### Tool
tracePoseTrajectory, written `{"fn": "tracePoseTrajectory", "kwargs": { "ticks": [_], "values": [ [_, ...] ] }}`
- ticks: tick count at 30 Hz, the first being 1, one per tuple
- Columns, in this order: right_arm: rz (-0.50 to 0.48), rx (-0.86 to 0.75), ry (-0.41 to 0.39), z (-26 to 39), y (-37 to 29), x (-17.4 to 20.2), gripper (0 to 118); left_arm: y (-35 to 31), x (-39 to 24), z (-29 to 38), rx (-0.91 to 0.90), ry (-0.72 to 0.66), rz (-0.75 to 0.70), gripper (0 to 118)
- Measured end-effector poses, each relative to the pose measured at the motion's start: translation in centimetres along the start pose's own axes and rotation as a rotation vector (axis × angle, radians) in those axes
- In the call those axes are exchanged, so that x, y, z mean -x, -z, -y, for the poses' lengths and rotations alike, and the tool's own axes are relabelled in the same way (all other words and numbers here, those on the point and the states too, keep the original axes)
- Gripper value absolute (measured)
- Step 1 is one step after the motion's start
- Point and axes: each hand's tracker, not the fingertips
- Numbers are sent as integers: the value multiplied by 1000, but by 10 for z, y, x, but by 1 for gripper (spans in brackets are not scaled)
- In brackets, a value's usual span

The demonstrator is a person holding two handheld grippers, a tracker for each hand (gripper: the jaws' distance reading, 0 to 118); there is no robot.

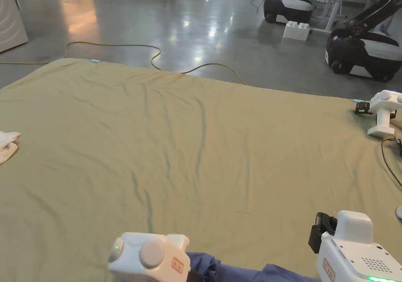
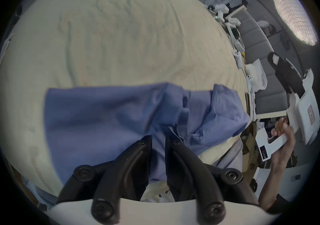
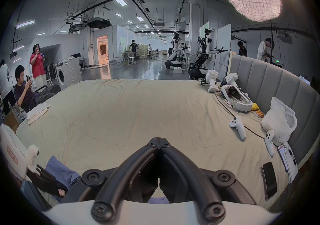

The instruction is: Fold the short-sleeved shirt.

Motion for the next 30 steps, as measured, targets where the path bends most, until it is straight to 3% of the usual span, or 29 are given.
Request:
{"fn": "tracePoseTrajectory", "kwargs": {
  "ticks": [5,13,16,21,23,26,30],
  "values": [
    [0,15,6,4,1,-1,0,30,-13,15,36,36,26,18],
    [-5,24,13,9,2,0,0,17,-6,17,-12,56,82,18],
    [-11,25,22,9,1,0,0,-1,1,15,-47,42,165,18],
    [-18,-6,17,2,-4,0,0,-57,44,16,-234,17,125,51],
    [-20,-32,17,-5,-7,0,0,-77,75,21,-298,-39,102,52],
    [-20,-54,22,-13,-10,0,0,-96,126,28,-359,-145,95,63],
    [-21,-66,23,-19,-8,0,0,-98,179,39,-369,-229,140,63]
  ]
}}
